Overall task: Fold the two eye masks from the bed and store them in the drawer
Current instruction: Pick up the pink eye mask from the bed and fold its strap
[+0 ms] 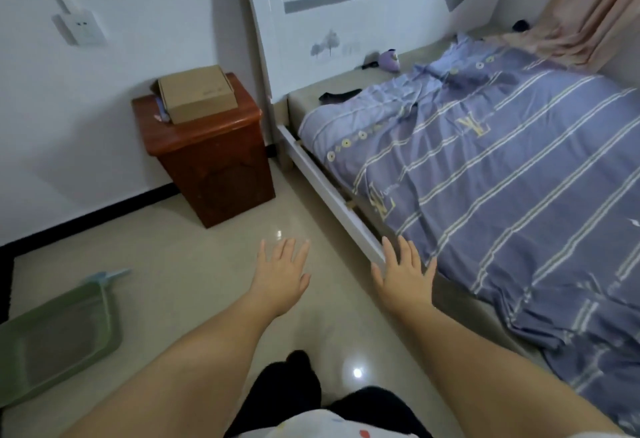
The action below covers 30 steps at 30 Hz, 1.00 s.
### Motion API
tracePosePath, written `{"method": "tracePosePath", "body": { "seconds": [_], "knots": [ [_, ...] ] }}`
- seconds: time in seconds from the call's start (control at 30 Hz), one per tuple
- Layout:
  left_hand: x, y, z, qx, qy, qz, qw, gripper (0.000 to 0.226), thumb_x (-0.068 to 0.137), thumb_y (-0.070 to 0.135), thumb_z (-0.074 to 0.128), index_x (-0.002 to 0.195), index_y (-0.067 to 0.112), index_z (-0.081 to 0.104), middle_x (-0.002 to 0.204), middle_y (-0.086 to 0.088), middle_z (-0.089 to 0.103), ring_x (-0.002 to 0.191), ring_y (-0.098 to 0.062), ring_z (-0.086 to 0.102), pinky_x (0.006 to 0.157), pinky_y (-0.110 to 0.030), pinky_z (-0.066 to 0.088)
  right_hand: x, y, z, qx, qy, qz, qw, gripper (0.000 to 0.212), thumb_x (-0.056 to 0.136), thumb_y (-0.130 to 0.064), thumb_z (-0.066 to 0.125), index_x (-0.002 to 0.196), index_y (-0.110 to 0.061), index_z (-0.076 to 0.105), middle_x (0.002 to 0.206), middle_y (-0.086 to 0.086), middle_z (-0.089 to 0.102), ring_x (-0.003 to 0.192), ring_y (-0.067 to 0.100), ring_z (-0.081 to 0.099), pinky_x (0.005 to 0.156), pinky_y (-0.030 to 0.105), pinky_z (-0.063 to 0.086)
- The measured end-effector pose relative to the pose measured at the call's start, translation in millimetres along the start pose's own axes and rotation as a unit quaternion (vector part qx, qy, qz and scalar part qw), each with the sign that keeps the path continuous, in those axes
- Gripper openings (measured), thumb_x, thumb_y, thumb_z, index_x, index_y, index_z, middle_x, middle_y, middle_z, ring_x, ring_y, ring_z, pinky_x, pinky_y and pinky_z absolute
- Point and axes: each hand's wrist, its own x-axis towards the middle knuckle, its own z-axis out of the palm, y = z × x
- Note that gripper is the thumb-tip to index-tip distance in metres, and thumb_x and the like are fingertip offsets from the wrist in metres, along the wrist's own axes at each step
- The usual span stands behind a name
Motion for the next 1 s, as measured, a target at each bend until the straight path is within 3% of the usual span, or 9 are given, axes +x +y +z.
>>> {"method": "tracePosePath", "body": {
  "seconds": [0.43, 0.67, 0.9, 1.0],
  "knots": [
    [346.1, -18.7, -30.0, -0.019, -0.051, 0.07, 0.996, 0.06, 0.095, 0.042, 0.032, 0.147, 0.022, 0.008, 0.154, -0.009, 0.02, 0.143, -0.024, 0.013, 0.114, -0.058, 0.006, 319.4, 11.4, -43.6, 0.013, -0.056, 0.046, 0.997, 0.058, 0.096, -0.047, 0.022, 0.147, -0.029, 0.0, 0.159, 0.003, -0.001, 0.145, 0.022, -0.002, 0.113, 0.061, -0.003],
    [510.1, -21.5, -45.5, -0.095, -0.085, 0.035, 0.991, 0.057, 0.095, 0.039, 0.035, 0.144, 0.017, 0.017, 0.151, -0.013, 0.024, 0.14, -0.028, 0.02, 0.113, -0.047, 0.023, 491.0, 26.0, -59.2, 0.004, -0.095, 0.028, 0.995, 0.056, 0.096, -0.046, 0.022, 0.147, -0.029, 0.004, 0.159, 0.003, 0.005, 0.145, 0.022, 0.001, 0.114, 0.059, 0.0],
    [674.3, -47.4, 10.0, -0.14, -0.134, 0.014, 0.981, 0.053, 0.096, 0.031, 0.038, 0.142, 0.011, 0.02, 0.145, -0.016, 0.034, 0.128, -0.032, 0.035, 0.1, -0.043, 0.037, 637.5, 13.3, 8.8, 0.074, -0.127, 0.034, 0.989, 0.051, 0.097, -0.039, 0.028, 0.144, -0.023, 0.018, 0.157, 0.004, 0.013, 0.144, 0.022, 0.003, 0.115, 0.053, 0.009],
    [737.0, -55.6, 49.7, -0.124, -0.131, 0.04, 0.983, 0.057, 0.095, 0.028, 0.041, 0.144, 0.01, 0.017, 0.15, -0.018, 0.025, 0.134, -0.035, 0.027, 0.106, -0.046, 0.031, 670.5, 9.1, 60.2, 0.085, -0.13, 0.071, 0.985, 0.051, 0.096, -0.037, 0.033, 0.143, -0.022, 0.023, 0.156, 0.004, 0.018, 0.144, 0.022, 0.008, 0.115, 0.055, 0.008]
  ]
}}
